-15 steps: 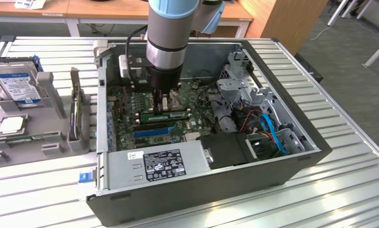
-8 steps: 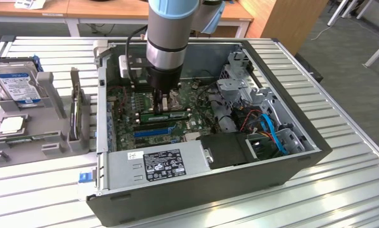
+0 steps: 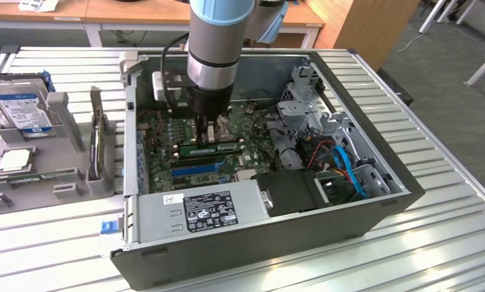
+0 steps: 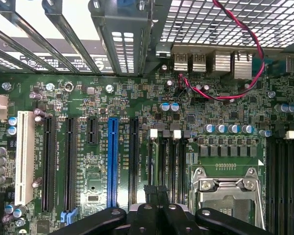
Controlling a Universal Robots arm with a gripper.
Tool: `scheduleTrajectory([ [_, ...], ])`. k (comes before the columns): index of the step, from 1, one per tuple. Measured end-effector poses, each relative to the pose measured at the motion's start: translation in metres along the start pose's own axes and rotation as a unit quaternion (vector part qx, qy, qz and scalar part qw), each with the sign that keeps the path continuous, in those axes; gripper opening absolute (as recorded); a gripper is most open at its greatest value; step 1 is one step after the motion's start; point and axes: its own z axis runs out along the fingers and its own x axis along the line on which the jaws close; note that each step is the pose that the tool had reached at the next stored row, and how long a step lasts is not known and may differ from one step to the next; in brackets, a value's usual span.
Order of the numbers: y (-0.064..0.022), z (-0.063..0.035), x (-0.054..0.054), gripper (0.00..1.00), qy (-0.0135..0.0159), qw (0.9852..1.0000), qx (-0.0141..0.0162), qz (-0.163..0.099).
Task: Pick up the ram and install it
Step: 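Press down the ram until it locks into place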
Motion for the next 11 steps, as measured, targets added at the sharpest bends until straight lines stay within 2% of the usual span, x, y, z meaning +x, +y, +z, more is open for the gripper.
scheduleTrajectory([
  [11,0.0,0.0018,0.0001,0.1,0.0001,1.0,0.0,0.0],
])
